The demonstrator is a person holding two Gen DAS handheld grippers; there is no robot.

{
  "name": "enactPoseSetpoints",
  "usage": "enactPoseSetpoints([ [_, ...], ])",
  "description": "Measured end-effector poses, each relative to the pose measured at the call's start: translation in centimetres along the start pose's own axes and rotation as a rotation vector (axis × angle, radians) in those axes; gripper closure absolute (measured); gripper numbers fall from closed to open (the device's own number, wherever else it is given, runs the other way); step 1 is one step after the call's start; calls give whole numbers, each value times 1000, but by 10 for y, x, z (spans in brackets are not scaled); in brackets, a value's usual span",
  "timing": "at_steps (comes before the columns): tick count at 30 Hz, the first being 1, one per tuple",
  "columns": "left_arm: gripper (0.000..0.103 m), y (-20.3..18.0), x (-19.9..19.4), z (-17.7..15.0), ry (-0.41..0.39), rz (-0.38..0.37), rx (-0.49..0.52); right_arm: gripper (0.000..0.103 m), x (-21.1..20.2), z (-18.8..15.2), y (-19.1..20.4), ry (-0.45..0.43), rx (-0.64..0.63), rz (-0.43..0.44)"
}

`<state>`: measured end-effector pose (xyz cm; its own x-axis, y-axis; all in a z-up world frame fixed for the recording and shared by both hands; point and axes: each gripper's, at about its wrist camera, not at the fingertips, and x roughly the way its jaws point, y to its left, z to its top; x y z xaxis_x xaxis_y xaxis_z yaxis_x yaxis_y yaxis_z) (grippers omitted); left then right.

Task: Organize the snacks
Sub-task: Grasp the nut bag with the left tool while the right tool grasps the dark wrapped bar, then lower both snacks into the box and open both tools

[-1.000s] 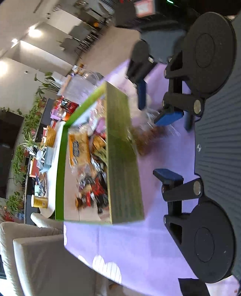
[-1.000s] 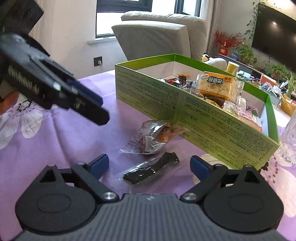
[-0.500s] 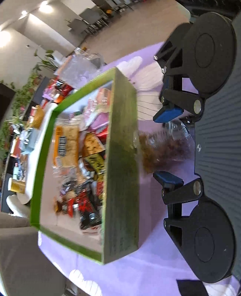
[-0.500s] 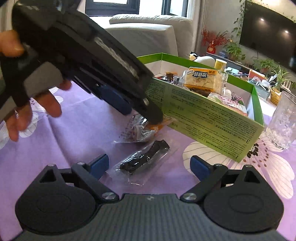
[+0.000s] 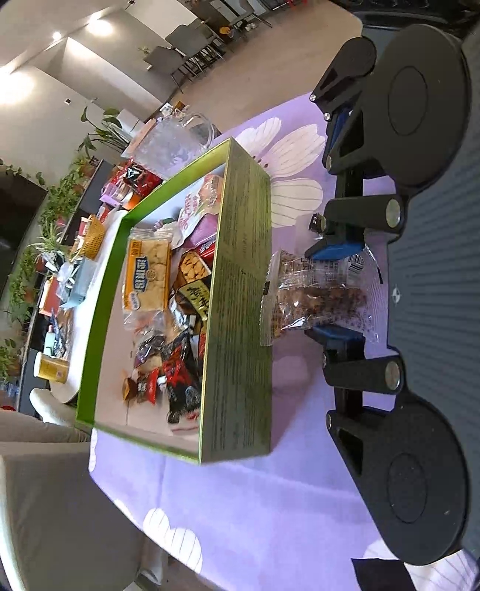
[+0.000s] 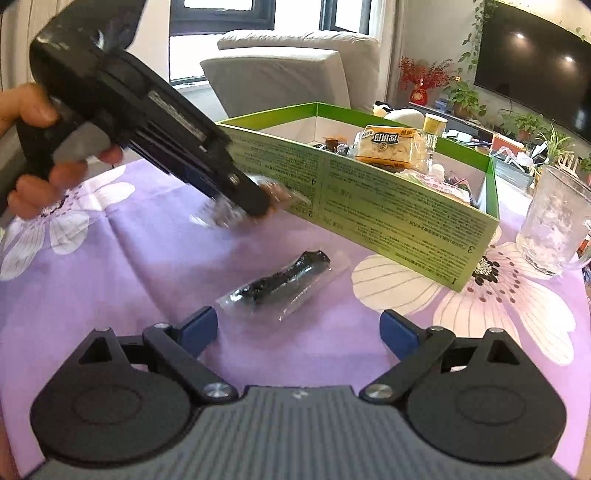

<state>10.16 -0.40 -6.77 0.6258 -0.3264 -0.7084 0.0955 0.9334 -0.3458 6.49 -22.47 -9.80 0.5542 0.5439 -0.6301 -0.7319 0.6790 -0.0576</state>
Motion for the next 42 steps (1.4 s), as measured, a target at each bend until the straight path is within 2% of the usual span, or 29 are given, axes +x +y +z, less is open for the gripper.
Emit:
enactPoseSetpoints([
  [4,69,4,-10,0,-23,1,-2,56,9,8,2,1,-25,-27],
  [12,69,16,-16,-1,-34,8,-19,56,38,26,20,-51,-108,-171],
  [14,69,20,-17,-2,-37,9,-26,55,42,28,15,-46,-84,-166],
  [18,69,24,-18,-2,-40,8,-36,55,44,30,-9,-23,20,-112],
  [24,69,26,-18,-2,-39,1,-36,56,46,28,-25,-16,139,-32],
  [32,69,22,-26,-2,-58,-9,-18,56,36,27,-4,-26,184,-120],
  [36,69,19,-33,-4,-72,-12,-9,56,23,27,-3,-70,219,-133],
  [42,69,12,-47,1,-113,-31,18,56,-2,47,-1,-166,241,-202],
])
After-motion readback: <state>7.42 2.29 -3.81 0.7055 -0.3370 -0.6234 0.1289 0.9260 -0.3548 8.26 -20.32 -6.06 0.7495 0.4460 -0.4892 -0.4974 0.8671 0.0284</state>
